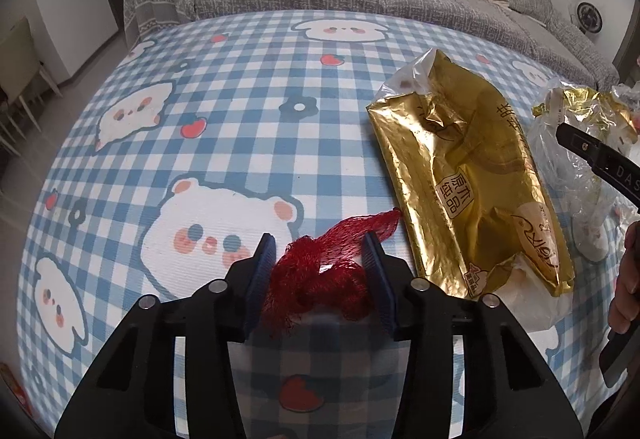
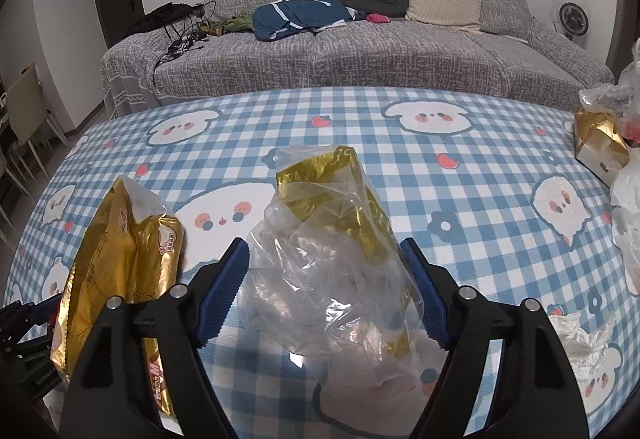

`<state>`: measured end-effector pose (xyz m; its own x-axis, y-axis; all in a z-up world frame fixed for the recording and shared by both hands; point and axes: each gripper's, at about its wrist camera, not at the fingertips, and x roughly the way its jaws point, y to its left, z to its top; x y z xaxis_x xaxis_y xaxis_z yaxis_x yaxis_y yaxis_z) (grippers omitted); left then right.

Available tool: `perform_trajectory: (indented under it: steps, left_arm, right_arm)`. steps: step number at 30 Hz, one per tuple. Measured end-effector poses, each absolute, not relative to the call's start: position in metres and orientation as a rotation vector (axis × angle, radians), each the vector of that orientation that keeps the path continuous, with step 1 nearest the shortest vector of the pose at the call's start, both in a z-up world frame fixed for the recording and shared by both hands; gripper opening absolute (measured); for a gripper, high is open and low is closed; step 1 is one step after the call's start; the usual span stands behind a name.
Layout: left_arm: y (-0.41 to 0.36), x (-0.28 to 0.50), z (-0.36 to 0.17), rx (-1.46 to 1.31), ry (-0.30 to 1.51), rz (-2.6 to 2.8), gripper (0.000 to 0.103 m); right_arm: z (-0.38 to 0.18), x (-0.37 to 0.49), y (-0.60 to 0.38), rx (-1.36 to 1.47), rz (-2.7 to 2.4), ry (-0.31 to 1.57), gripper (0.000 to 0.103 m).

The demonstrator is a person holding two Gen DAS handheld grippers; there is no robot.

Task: Collect trash
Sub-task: 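Grasp the red mesh net with the left tool while the right tool grasps the clear plastic bag, then carry the red net and clear plastic bag with both tools over the black bin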

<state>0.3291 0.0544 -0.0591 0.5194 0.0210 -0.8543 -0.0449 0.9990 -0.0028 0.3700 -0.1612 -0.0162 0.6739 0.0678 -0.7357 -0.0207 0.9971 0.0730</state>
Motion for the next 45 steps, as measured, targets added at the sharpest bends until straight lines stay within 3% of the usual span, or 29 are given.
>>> perform_trajectory:
  steps: [1, 2, 5, 10, 45]
  left_arm:
    - [0.055, 0.329, -0.059, -0.028, 1.022, 0.042, 0.028]
    - [0.056, 0.329, -0.058, -0.029, 1.022, 0.044, 0.010]
    - [0.061, 0.328, -0.058, -0.067, 1.023, 0.036, 0.006]
    - [0.062, 0.326, -0.056, -0.061, 1.013, 0.044, 0.005]
    - [0.051, 0.266, -0.013, -0.053, 0.954, 0.054, 0.005]
  right_arm:
    - [-0.019, 0.371, -0.160, 0.062, 0.055, 0.839, 0.064]
    - [-0.021, 0.372, -0.160, 0.062, 0.059, 0.844, 0.057]
    - [-0.024, 0.372, -0.156, 0.055, 0.058, 0.856, 0.038]
    - [-0.028, 0.370, -0.153, 0.041, 0.048, 0.860, 0.026]
    - [0.024, 0.269, -0.150, 0.041, 0.088, 0.807, 0.025]
